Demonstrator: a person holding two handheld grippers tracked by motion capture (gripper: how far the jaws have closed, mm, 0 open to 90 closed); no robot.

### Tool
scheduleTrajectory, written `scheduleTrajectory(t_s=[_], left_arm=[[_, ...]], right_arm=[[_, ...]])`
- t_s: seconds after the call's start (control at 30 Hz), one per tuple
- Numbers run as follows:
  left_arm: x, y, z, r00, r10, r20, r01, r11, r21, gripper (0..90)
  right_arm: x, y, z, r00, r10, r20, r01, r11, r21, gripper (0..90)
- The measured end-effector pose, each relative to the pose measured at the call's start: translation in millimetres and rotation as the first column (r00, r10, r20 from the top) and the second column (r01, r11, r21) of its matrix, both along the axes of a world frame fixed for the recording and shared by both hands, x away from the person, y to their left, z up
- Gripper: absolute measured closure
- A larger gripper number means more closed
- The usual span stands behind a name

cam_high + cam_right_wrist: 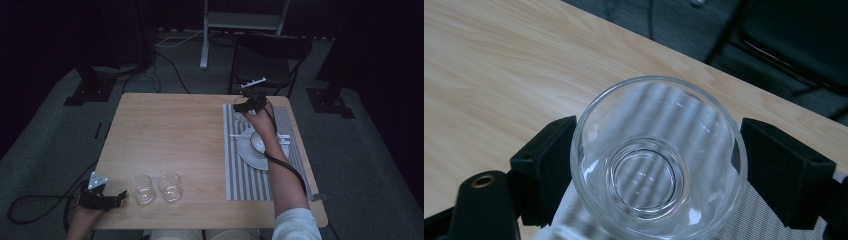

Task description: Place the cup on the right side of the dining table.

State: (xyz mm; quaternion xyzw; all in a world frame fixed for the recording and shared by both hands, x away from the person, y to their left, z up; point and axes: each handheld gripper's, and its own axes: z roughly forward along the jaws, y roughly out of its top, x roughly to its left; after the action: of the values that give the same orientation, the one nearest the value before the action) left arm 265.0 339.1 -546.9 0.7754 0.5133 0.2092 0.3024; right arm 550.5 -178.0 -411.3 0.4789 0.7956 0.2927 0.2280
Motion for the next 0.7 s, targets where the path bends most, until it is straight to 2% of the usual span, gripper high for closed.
scheduleTrajectory(t_s=[0.17,0.23,0.37,0.57,0.6,0.63,0.7], left_arm=[[0.0,0.0,0.0,1.0000,0.000,0.000,0.000,1.0000,0.000,0.7],[0.0,0.1,-0.1,1.0000,-0.001,0.001,0.001,1.0000,-0.001,0.7],[0.0,0.0,0.0,1.0000,0.000,0.000,0.000,1.0000,0.000,0.7],[-0.1,0.0,0.0,1.0000,0.000,0.000,0.000,1.0000,0.000,0.7],[-0.1,0.0,0.0,1.0000,0.000,0.000,0.000,1.0000,0.000,0.7],[-0.1,-0.1,0.0,1.0000,0.001,0.000,-0.001,1.0000,-0.001,0.7],[0.0,-0.1,0.0,1.0000,0.001,0.000,-0.001,1.0000,0.000,0.7]], right_arm=[[12.3,-23.0,-8.0,0.9962,-0.085,-0.019,0.085,0.9964,-0.001,17.8],[17.7,-31.7,-11.8,0.9915,-0.128,-0.024,0.128,0.9918,-0.002,17.8],[24.2,-40.0,-16.9,0.9853,-0.167,-0.036,0.166,0.9859,-0.017,17.8],[34.9,-53.5,-30.5,0.9661,-0.248,-0.071,0.246,0.9685,-0.038,17.8],[34.9,-53.5,-30.5,0.9661,-0.248,-0.071,0.246,0.9685,-0.038,17.8],[36.4,-56.3,-35.9,0.9616,-0.261,-0.084,0.258,0.9650,-0.046,17.8],[37.3,-58.1,-39.4,0.9583,-0.267,-0.101,0.264,0.9635,-0.042,17.7]])
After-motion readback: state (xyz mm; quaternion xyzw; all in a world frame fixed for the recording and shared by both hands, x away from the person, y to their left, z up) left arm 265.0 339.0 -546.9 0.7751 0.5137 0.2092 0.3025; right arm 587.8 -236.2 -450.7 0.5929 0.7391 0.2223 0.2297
